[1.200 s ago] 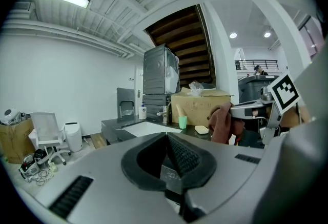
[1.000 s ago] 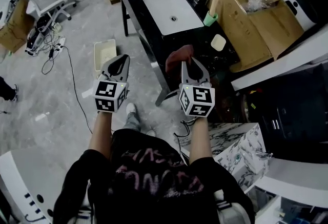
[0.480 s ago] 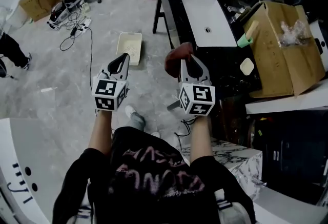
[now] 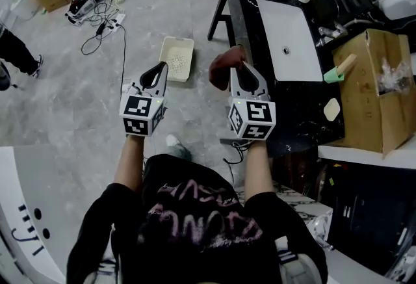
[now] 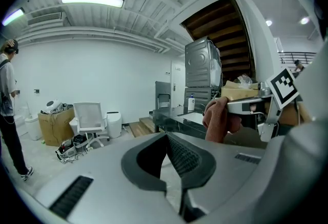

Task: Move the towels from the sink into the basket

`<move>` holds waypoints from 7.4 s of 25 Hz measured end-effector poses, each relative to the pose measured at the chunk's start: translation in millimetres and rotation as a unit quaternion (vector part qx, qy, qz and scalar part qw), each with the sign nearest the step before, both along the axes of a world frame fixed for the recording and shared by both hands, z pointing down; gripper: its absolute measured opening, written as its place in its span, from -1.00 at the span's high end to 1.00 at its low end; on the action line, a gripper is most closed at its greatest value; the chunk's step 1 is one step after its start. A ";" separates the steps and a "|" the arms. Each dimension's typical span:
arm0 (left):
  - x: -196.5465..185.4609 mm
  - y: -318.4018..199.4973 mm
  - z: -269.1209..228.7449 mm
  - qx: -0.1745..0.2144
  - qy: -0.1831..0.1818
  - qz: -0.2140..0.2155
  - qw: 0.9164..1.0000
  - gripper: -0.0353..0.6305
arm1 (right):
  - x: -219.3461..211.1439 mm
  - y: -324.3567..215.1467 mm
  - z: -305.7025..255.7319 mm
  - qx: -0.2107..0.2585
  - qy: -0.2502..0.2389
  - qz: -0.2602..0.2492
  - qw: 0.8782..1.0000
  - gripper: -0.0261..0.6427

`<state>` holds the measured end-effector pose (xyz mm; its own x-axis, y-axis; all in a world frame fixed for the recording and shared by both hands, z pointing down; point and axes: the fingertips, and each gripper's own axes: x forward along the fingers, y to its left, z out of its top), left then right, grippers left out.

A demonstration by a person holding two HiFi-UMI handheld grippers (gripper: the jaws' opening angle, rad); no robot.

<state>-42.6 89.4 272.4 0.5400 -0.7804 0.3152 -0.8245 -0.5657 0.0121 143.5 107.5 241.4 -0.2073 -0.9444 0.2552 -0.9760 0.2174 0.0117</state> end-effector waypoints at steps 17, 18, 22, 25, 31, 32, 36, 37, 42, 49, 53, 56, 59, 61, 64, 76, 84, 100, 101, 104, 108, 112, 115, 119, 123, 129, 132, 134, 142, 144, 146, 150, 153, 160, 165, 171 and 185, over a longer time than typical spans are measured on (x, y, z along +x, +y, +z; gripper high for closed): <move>-45.5 -126.6 39.6 -0.033 -0.003 0.008 0.999 0.84 | -46.7 -136.9 33.0 -0.028 -0.016 0.004 0.999 0.71; -46.3 -135.0 46.5 -0.039 -0.004 0.006 0.999 0.84 | -46.9 -147.0 40.2 -0.032 -0.017 0.003 0.999 0.71; -47.9 -176.1 79.4 -0.063 -0.009 -0.004 0.998 0.84 | -46.5 -194.4 76.9 -0.056 -0.018 -0.005 0.998 0.71; -50.5 -214.3 108.7 -0.078 -0.010 -0.019 0.997 0.84 | -44.1 -235.3 110.1 -0.072 -0.024 -0.009 0.997 0.71; -58.5 -283.5 170.3 -0.105 -0.019 -0.054 0.993 0.84 | -43.2 -299.6 183.9 -0.109 -0.030 -0.007 0.994 0.71; -57.4 -293.4 179.5 -0.109 -0.020 -0.054 0.992 0.84 | -43.4 -309.5 196.1 -0.116 -0.030 -0.008 0.993 0.71; -57.3 -329.7 220.3 -0.117 -0.016 -0.056 0.991 0.84 | -50.5 -345.9 249.6 -0.142 -0.024 -0.024 0.989 0.71; -58.2 -336.5 232.3 -0.121 -0.016 -0.058 0.991 0.84 | -53.1 -352.3 263.7 -0.149 -0.024 -0.028 0.988 0.71; -63.3 -361.6 300.3 -0.148 -0.018 -0.065 0.987 0.84 | -61.6 -380.1 335.3 -0.181 -0.024 -0.038 0.982 0.70; -77.3 -380.8 402.7 -0.181 -0.022 -0.078 0.980 0.84 | -76.5 -411.9 435.7 -0.200 -0.007 -0.058 0.978 0.71; -81.8 -385.8 463.1 -0.186 -0.031 -0.084 0.978 0.84 | -85.3 -423.3 504.1 -0.209 0.000 -0.068 0.976 0.70; -81.7 -386.5 509.6 -0.194 -0.029 -0.086 0.977 0.84 | -93.0 -425.8 559.6 -0.221 0.003 -0.078 0.972 0.70; -81.2 -385.3 553.8 -0.204 -0.030 -0.085 0.975 0.84 | -96.6 -427.2 610.7 -0.235 0.001 -0.083 0.968 0.70; -81.0 -383.3 579.7 -0.210 -0.033 -0.084 0.974 0.84 | -96.1 -428.8 640.4 -0.243 -0.005 -0.081 0.967 0.68; -78.5 -377.5 612.4 -0.224 -0.033 -0.083 0.970 0.84 | -93.4 -427.6 678.4 -0.258 -0.004 -0.080 0.963 0.64; -65.5 -376.1 649.7 -0.244 -0.026 -0.063 0.967 0.84 | -108.3 -415.9 725.3 -0.286 0.004 -0.114 0.951 0.22; -66.4 -376.2 640.6 -0.242 -0.019 -0.064 0.968 0.84 | -102.4 -412.8 716.5 -0.292 0.000 -0.100 0.951 0.24; -63.0 -366.1 563.1 -0.237 -0.014 -0.067 0.969 0.84 | -106.0 -398.8 625.6 -0.275 0.008 -0.096 0.957 0.51; -62.6 -365.3 556.1 -0.236 -0.013 -0.067 0.969 0.84 | -105.0 -398.1 618.1 -0.273 0.010 -0.094 0.957 0.54; -61.2 -365.4 533.8 -0.233 -0.012 -0.069 0.970 0.84 | -101.7 -398.5 594.5 -0.267 0.009 -0.089 0.959 0.60; -58.0 -367.3 504.9 -0.229 -0.010 -0.070 0.971 0.84 | -97.7 -402.6 559.4 -0.255 0.011 -0.083 0.963 0.67; -50.4 -369.4 476.5 -0.223 -0.009 -0.070 0.972 0.84 | -89.5 -404.2 526.1 -0.242 0.016 -0.074 0.967 0.76; -45.1 -369.7 450.5 -0.216 -0.007 -0.066 0.974 0.84 | -82.6 -402.6 500.2 -0.234 0.017 -0.062 0.970 0.84; -44.4 -372.5 414.9 -0.203 -0.007 -0.067 0.977 0.84 | -78.0 -403.6 462.2 -0.218 0.009 -0.049 0.975 0.88; -46.9 -373.5 376.0 -0.187 -0.005 -0.070 0.980 0.84 | -78.1 -403.7 421.1 -0.201 0.004 -0.045 0.979 0.88; -51.8 -368.8 320.9 -0.165 0.003 -0.075 0.984 0.84 | -79.4 -397.9 356.4 -0.171 -0.006 -0.046 0.984 0.88; -55.2 -364.4 293.8 -0.155 0.007 -0.080 0.985 0.84 | -75.8 -391.6 324.9 -0.156 -0.011 -0.037 0.987 0.88; -56.9 -359.9 272.7 -0.148 0.010 -0.083 0.986 0.84 | -72.9 -386.5 304.1 -0.148 -0.019 -0.032 0.988 0.88; -65.8 -349.0 189.2 -0.105 0.018 -0.094 0.990 0.84 | -61.7 -369.5 219.9 -0.106 -0.036 -0.015 0.994 0.89; -67.8 -349.8 168.4 -0.089 0.016 -0.093 0.992 0.84 | -60.2 -368.9 199.3 -0.092 -0.034 -0.015 0.995 0.89; -68.9 -348.1 148.8 -0.076 0.014 -0.092 0.993 0.84 | -58.8 -366.6 179.1 -0.079 -0.030 -0.017 0.996 0.88; -73.3 -336.9 113.2 -0.054 0.014 -0.091 0.994 0.84 | -58.9 -355.3 143.4 -0.060 -0.021 -0.019 0.998 0.89; -79.3 -329.0 87.0 -0.034 0.015 -0.093 0.995 0.84 | -63.3 -345.9 117.4 -0.043 -0.017 -0.024 0.999 0.89; -84.2 -306.3 26.2 0.011 0.021 -0.087 0.996 0.84 | -68.8 -317.5 54.7 0.000 -0.006 -0.027 1.000 0.89; -88.4 -282.1 -15.2 0.041 0.033 -0.086 0.995 0.84 | -67.8 -290.2 14.8 0.030 -0.007 -0.020 0.999 0.89; -95.1 -251.6 -47.0 0.066 0.040 -0.093 0.993 0.84 | -62.7 -257.9 -14.1 0.052 -0.004 -0.019 0.998 0.89; -90.8 -192.3 -76.1 0.090 0.029 -0.088 0.992 0.84 | -58.7 -199.7 -38.3 0.073 0.003 -0.025 0.997 0.89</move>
